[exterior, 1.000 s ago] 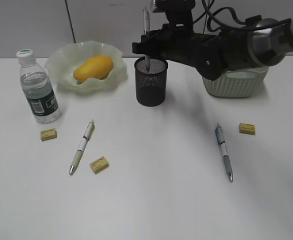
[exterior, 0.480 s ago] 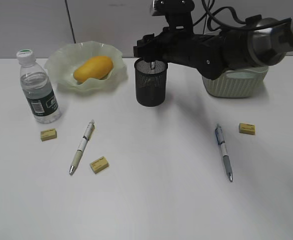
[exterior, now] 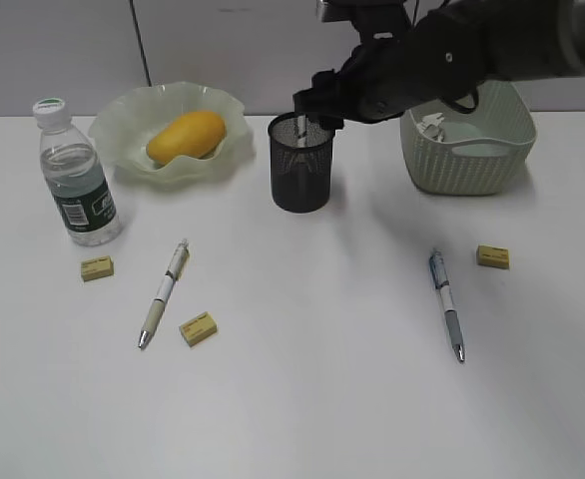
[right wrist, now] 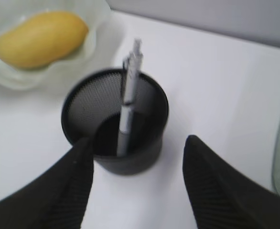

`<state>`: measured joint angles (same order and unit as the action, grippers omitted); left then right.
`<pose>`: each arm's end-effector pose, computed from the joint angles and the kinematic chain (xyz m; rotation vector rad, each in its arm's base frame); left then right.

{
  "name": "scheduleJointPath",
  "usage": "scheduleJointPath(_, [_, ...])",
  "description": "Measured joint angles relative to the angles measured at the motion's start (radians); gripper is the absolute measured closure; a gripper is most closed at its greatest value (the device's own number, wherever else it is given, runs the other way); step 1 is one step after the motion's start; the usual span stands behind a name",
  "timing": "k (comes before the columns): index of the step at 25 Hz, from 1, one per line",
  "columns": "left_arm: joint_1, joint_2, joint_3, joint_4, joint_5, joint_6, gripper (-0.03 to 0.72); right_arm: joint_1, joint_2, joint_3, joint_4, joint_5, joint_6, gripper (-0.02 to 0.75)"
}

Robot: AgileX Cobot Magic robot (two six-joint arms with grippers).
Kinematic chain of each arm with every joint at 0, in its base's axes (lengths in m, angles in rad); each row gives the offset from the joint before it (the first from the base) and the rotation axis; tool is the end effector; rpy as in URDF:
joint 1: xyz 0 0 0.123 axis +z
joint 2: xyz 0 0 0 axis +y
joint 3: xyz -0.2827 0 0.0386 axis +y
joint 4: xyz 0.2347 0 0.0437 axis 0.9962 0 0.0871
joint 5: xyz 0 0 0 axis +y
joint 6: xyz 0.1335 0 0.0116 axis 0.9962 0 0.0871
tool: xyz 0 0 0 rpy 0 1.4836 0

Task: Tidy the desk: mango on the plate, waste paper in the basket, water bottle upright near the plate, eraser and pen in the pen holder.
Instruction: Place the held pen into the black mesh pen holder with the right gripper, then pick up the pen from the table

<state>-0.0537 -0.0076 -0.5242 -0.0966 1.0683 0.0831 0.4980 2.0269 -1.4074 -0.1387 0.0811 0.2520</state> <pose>0.0169 -0.0123 0.2583 0.1446 2.0125 -0.0963 0.4270 0.2304 0.1820 -0.4144 2.1637 0.3328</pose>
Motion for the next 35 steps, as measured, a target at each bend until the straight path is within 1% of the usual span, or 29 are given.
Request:
scheduleJointPath(6, [0.0, 0.0, 0.0, 0.0, 0.0, 0.0, 0.284, 0.0, -0.08, -0.003, -0.002, 0.458, -0.006, 0.269])
scheduleJointPath(10, [0.0, 0.0, 0.0, 0.0, 0.0, 0.0, 0.284, 0.0, -0.119, -0.003, -0.001, 0.692, -0.05, 0.276])
scheduleJointPath(13, [0.0, 0.0, 0.0, 0.0, 0.0, 0.0, 0.284, 0.0, -0.145, -0.003, -0.001, 0.819, -0.075, 0.281])
scheduleJointPath(18, [0.0, 0.0, 0.0, 0.0, 0.0, 0.0, 0.284, 0.0, -0.203, -0.003, 0.006, 0.958, -0.085, 0.281])
scheduleJointPath(25, [0.0, 0.0, 0.0, 0.0, 0.0, 0.0, 0.284, 0.0, -0.322, -0.003, 0.02, 1.052, -0.115, 0.281])
scheduleJointPath(27, [0.0, 0.0, 0.0, 0.0, 0.0, 0.0, 0.284, 0.0, -0.356, -0.003, 0.021, 1.099, -0.118, 0.281])
scheduleJointPath(31, [0.0, 0.0, 0.0, 0.0, 0.0, 0.0, 0.284, 0.0, -0.429, -0.003, 0.047, 1.124, -0.12, 0.281])
scheduleJointPath(35, [0.0, 0.0, 0.0, 0.0, 0.0, 0.0, 0.284, 0.0, -0.527, 0.025, 0.096, 1.124, -0.122, 0.281])
